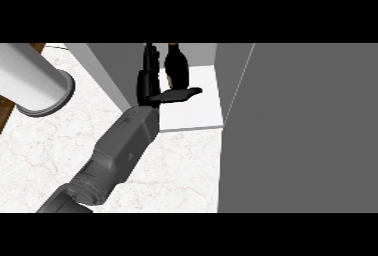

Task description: Pick up the wine, place it into the cabinet and close the cabinet

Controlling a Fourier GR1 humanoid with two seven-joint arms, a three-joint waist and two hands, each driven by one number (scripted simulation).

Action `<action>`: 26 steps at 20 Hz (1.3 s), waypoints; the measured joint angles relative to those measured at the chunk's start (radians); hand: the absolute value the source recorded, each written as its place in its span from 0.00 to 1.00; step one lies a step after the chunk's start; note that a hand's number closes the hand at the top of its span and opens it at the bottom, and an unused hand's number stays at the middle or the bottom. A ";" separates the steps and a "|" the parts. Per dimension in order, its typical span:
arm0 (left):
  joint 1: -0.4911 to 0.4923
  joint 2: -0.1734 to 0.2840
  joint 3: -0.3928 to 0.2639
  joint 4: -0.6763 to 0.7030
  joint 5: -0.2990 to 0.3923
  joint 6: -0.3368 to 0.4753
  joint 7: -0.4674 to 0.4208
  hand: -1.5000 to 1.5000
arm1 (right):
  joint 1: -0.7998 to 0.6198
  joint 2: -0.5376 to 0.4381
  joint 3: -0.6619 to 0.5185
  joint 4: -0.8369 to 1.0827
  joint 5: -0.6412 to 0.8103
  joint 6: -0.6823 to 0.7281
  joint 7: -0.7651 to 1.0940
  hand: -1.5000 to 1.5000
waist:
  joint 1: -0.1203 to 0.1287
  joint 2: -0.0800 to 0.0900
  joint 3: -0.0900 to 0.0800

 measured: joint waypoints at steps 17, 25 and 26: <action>0.392 0.002 -0.521 -0.595 0.251 0.343 0.074 0.00 | 0.006 -0.015 -0.027 -0.014 0.012 -0.034 0.016 0.00 | 0.055 -0.011 -0.001; 0.572 0.020 -0.647 -0.924 0.154 0.478 0.142 0.00 | 0.059 -0.027 -0.040 -0.022 0.017 -0.018 -0.010 0.00 | 0.075 -0.012 0.000; 0.598 0.018 -0.654 -0.950 0.141 0.481 0.139 0.00 | 0.053 -0.031 -0.043 -0.023 0.017 -0.017 -0.006 0.00 | 0.075 -0.012 0.000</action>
